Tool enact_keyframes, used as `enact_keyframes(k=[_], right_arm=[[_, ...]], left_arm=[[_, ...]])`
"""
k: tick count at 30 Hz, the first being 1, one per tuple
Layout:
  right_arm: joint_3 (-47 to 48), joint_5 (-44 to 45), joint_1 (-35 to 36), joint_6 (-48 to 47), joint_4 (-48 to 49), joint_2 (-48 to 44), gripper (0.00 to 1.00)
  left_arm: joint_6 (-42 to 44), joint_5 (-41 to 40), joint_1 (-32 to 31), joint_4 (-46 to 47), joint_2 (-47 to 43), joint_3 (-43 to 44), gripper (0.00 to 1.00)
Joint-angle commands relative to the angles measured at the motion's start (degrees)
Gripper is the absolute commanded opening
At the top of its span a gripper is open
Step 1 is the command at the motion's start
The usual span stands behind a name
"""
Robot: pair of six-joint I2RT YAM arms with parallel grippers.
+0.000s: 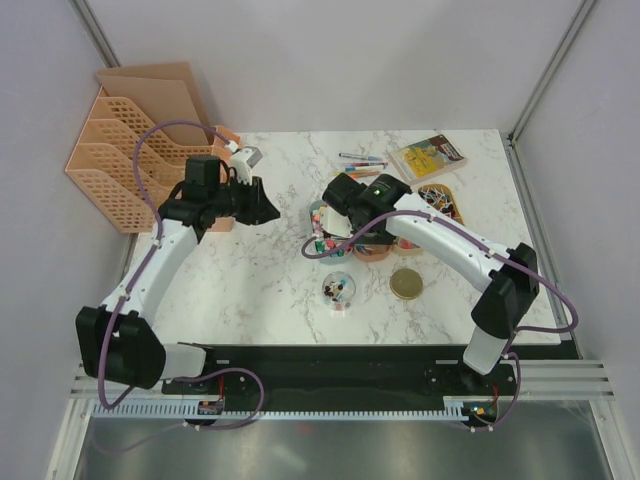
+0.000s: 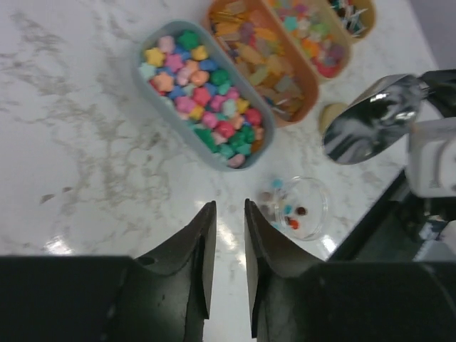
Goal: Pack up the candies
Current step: Place the fake candies in the packing bottle, then adjust the spatula.
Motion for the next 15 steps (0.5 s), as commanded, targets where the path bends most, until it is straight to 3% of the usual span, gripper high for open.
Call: enact_keyframes(k=[1,2,3,6,15], right_arm=[[0.88,-6.67,0.22,1.85,1.12,-0.14,0.0],[1.66,-7.37,0.13,1.94,1.99,0.03,0.0],[2.28,-7.99,0.13,2.2,2.44,0.3,0.0],[5.71,-10.8,0.13,2.64,3.67,1.26,0.0],[12.22,-11.77,0.13,3.78,3.58,5.83,0.0]], left_arm=[[-8.07,19.51,0.02,-0.95,4.63,5.22,0.31],[-8.78,23.1,0.02,-0.78,7.08,6.27,0.36],[-9.4,24.09,-0.16,-0.69,8.15,6.72,0.48],[-11.42,25.06,-0.68,-0.25,11.92,8.13,0.64],[-12.04,28.85,-2.26,0.46,16.33,10.06,0.54]])
